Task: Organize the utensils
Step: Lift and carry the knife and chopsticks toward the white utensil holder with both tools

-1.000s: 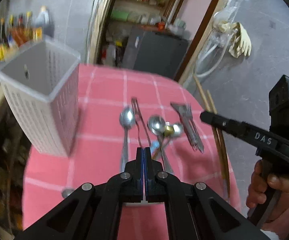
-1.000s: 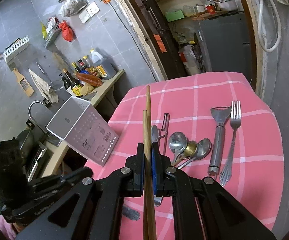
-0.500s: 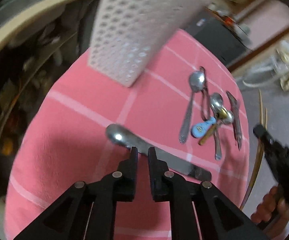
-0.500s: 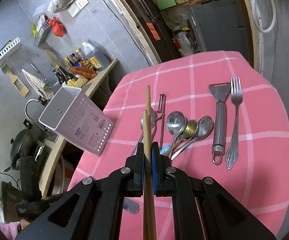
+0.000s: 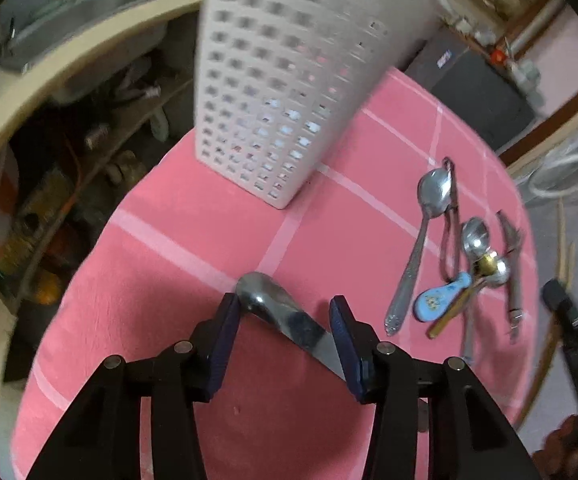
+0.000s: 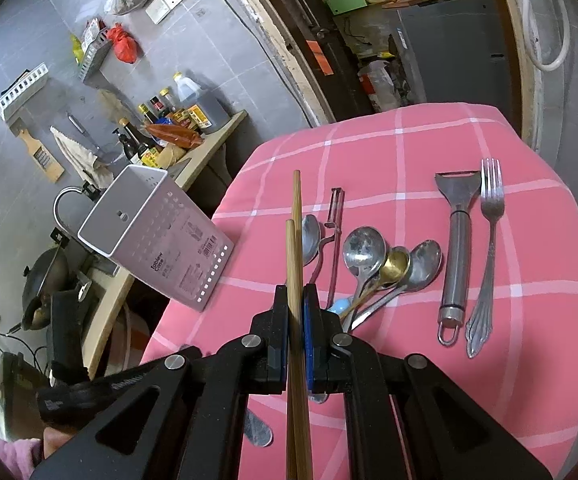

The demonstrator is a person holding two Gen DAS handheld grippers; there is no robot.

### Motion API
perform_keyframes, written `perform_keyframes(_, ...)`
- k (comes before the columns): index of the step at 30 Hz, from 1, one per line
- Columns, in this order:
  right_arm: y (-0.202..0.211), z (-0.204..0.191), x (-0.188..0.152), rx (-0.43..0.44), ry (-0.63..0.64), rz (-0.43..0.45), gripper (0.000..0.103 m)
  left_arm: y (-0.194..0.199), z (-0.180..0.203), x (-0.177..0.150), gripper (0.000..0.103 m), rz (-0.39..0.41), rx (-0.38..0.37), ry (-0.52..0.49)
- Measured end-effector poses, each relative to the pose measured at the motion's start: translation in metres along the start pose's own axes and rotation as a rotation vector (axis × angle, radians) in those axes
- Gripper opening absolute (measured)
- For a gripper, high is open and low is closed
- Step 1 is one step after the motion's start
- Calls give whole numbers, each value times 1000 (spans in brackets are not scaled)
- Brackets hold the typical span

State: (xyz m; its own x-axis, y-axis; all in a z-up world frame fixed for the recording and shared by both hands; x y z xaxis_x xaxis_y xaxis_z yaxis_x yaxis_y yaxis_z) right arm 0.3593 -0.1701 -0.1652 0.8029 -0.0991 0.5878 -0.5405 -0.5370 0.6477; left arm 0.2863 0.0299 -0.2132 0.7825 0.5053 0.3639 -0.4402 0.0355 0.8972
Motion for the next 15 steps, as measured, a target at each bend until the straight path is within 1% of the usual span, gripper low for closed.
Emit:
perform_keyframes(2, 0, 2, 0, 4, 0, -3, 6, -1, 4, -1, 33, 7, 24, -7)
perform_keyframes(3, 0, 2, 0, 8, 0, -5, 6, -1, 4, -1, 24, 6, 10, 9)
perform_keyframes(4, 0, 3, -1, 11, 1, -8, 6, -2, 3, -2, 20, 1, -36, 44)
perform_keyframes(5, -1, 4, -1, 13, 2, -14, 6, -2, 3, -3, 18, -4, -61, 66)
perform_keyframes(7, -4, 6, -3, 17, 2, -30, 6, -5, 5, -4, 11, -13, -114, 88)
perform_keyframes(10, -6, 10, -6, 24, -11, -45, 6, -9, 10, -5, 5, -23, -248, 117)
perform_keyframes(11, -6, 11, -6, 23, -10, -46, 6, -8, 15, -4, 4, -23, -288, 118)
perform_keyframes(14, -3, 15, -7, 20, -9, -47, 6, -4, 32, -2, 2, -15, -350, 68)
perform_keyframes(15, -1, 16, -7, 19, -10, -47, 6, -2, 38, -2, 2, -15, -360, 43)
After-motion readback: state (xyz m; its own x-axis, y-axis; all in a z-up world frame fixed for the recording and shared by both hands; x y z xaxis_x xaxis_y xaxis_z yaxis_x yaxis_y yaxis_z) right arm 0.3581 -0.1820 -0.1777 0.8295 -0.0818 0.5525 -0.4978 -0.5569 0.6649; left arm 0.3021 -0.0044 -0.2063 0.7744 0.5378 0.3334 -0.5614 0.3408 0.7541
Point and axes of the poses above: each gripper's, at about its wrist camera, not at the fingertips, and y roughly against the way its jaws point, z to its right, x to its top, the point moved 4 cm from there along -y, roughly the way its jaws point, and after that the axes turned 2 degrees about -y, right-handed, at the moved point
